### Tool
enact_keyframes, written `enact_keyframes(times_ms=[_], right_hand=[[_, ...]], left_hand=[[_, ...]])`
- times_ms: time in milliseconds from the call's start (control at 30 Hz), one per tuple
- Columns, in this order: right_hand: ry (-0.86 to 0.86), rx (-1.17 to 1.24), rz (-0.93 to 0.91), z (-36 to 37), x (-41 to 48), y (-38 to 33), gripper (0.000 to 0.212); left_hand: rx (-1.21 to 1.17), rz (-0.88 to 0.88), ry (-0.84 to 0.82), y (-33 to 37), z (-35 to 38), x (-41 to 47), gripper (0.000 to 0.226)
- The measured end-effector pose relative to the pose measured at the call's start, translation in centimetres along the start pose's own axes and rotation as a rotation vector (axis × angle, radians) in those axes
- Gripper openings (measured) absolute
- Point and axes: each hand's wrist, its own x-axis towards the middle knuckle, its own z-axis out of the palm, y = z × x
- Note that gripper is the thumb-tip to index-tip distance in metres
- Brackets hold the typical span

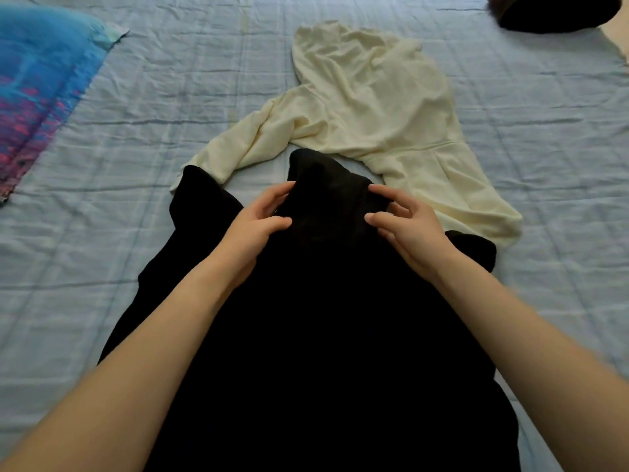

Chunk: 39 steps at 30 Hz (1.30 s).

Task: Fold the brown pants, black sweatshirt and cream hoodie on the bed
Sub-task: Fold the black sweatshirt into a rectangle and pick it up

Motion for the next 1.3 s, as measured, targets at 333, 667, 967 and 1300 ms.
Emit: enact_keyframes(times_ms=[333, 667, 967, 1300], right_hand=[[-0.117, -0.128, 0.190, 0.4, -16.4, 4.6, 0.049], [0.197, -0.584, 0.030, -1.7, -18.4, 4.1, 0.017], [-0.160, -0.588, -0.093, 4.9, -12.9, 3.8, 0.052], [-0.213, -0.622, 0.012, 1.5, -20.0, 6.3, 0.037]], left_hand=[[0.304, -0.128, -0.005, -4.9, -0.9, -15.2, 0.053], [0.367, -0.105, 0.273, -4.5, -1.9, -17.9, 0.030], [0.471, -0.045, 0.247, -3.2, 0.9, -13.2, 0.075], [0.501, -0.172, -0.176, -4.5, -2.5, -20.5, 0.050]])
